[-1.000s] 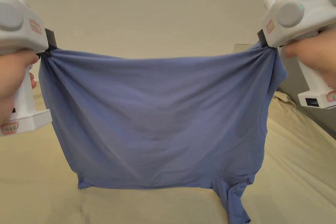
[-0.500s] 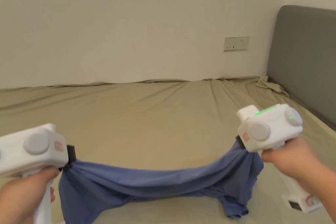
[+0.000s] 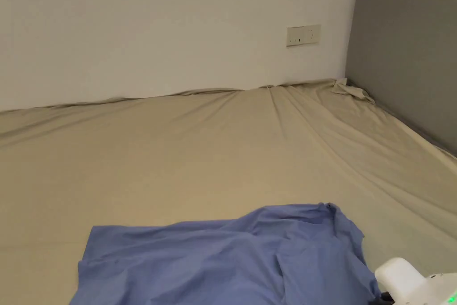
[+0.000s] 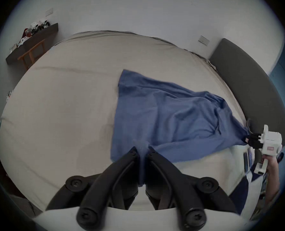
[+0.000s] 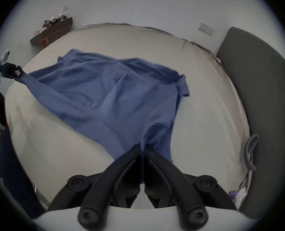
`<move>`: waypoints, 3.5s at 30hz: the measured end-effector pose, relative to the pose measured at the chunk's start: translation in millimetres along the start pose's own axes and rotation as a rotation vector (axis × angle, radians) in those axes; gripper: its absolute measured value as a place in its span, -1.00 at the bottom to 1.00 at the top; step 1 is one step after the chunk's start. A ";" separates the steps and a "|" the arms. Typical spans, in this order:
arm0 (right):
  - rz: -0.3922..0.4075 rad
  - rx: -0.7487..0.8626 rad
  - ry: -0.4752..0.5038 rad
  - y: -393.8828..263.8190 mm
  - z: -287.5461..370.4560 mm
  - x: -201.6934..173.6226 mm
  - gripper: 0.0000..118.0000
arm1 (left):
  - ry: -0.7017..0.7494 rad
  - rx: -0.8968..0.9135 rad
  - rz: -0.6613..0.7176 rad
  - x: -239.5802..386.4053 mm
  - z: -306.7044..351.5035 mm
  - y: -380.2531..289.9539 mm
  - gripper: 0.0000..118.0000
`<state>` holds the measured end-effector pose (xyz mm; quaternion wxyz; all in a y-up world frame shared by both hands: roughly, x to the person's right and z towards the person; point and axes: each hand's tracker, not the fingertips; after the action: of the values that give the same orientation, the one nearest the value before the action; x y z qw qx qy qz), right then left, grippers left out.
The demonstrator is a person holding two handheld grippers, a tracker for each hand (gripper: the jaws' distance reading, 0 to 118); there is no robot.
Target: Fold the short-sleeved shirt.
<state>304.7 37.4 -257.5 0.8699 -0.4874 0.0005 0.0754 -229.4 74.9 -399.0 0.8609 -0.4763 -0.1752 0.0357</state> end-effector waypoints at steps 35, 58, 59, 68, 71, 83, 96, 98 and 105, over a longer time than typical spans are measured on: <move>-0.044 -0.074 0.099 -80.6 41.5 -12.9 0.97 | 0.118 -0.095 -0.026 -4.8 16.6 -99.3 1.00; -0.270 0.210 0.137 -17.9 27.6 -62.5 -0.96 | 0.045 -0.087 0.063 11.5 5.3 -87.9 -1.00; -0.266 0.209 0.131 -15.8 32.2 -68.0 -0.96 | 0.090 -0.119 0.029 4.2 2.9 -91.9 -0.68; -0.234 0.171 0.116 -28.1 43.6 -63.7 -0.96 | 0.194 -0.347 -0.032 -24.8 -45.1 -135.4 0.92; -0.221 0.101 0.056 -43.6 45.8 -50.1 -0.96 | 0.175 -0.398 -0.111 -13.9 -53.1 -147.2 0.32; -0.474 -0.024 0.034 -124.8 33.8 13.0 0.99 | 0.004 -0.264 0.070 -23.3 -25.0 -136.8 -0.84; -0.749 -0.188 0.207 -154.7 -6.0 7.8 -0.83 | -0.075 -0.253 0.150 -23.4 -12.0 -136.8 -0.84; -0.754 -0.163 0.229 -153.8 7.2 11.9 -0.83 | -0.097 -0.244 0.175 -25.1 -9.2 -138.5 -0.84; -0.840 -0.109 0.341 -143.4 37.4 23.8 -0.84 | -0.190 -0.206 0.270 -35.3 6.0 -132.9 -0.84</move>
<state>344.4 -1.4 -118.1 0.7857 -0.4958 -0.0581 -0.3654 -278.5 -0.6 -294.9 0.7748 -0.5754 -0.1929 0.1774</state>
